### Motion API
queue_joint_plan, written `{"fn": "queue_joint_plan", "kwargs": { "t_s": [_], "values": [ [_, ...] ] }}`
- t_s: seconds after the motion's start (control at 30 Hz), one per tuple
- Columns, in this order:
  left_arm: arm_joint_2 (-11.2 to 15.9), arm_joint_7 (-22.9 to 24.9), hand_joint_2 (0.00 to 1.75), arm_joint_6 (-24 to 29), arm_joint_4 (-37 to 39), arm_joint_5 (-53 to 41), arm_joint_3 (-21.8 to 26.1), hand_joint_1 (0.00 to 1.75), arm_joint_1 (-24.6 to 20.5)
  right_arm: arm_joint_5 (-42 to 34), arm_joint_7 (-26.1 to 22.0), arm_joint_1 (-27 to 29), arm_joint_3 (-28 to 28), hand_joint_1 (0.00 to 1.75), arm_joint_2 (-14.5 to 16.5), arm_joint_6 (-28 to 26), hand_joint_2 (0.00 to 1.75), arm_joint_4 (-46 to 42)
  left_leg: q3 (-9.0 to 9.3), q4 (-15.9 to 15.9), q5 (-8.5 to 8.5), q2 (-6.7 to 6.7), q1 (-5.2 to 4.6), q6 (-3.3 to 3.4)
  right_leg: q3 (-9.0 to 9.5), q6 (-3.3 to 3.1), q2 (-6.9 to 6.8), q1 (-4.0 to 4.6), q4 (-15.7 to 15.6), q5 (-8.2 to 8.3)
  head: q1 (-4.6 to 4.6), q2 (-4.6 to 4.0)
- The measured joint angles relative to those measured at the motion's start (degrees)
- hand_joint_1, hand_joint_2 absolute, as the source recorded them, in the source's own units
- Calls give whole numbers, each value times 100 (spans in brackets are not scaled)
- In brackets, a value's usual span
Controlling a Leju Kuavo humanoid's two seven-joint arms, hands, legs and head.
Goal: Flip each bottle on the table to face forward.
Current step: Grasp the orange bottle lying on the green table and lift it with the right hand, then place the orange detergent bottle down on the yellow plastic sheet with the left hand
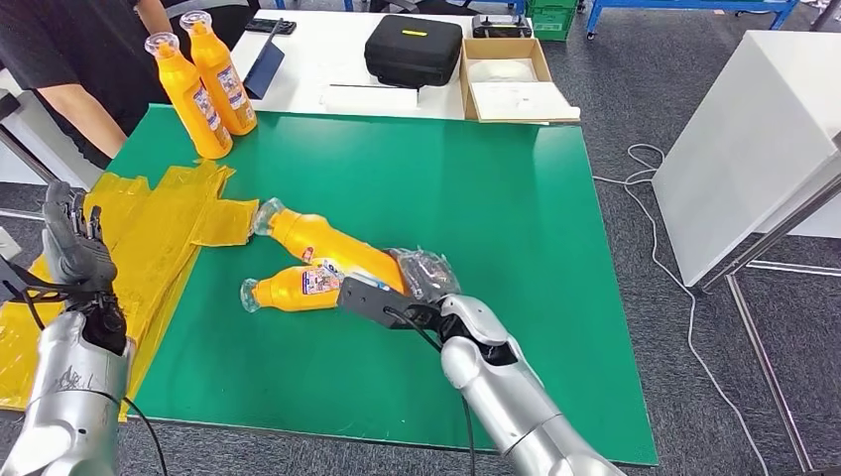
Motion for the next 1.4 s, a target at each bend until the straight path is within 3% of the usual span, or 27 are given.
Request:
{"fn": "queue_joint_plan", "kwargs": {
  "t_s": [0.23,0.47,0.7,0.83,1.07,1.4],
  "values": [
    [-339,484,175,-355,-1177,512,-572,0,655,-347,129,-99,-171,175,-169,-84,175,-664,-29,0,-1,-2,-6,1,-27,0,-1,-1,-2,0,-2,0],
    [-629,989,175,-656,-2464,1656,-1992,0,1449,-545,308,-671,-382,175,-140,-159,175,-699,-42,2,-1,-9,-7,2,-34,2,-7,-3,-4,1,-2,0],
    [-722,1261,175,-867,-2742,2548,-3229,0,1503,-581,397,-1112,-386,175,113,-380,175,-349,-44,2,-1,-9,-3,2,-44,2,-8,-4,-3,2,-3,0],
    [-802,1309,175,-730,-2659,2916,-3740,0,1191,-728,551,-1239,-190,175,369,-515,175,-117,-47,2,-1,-9,4,2,-46,2,-8,-3,-1,2,-3,0],
    [-846,1310,175,-556,-2491,3082,-4036,0,825,-1139,819,-1386,473,175,530,-783,175,107,-49,2,0,-8,5,1,-48,2,-7,-1,1,2,-3,0],
    [-846,1308,175,-523,-2406,3094,-4079,0,790,-1191,809,-1484,662,175,533,-796,175,255,-54,3,0,-9,-1,1,-48,2,-8,-1,0,2,-3,0]
  ]
}}
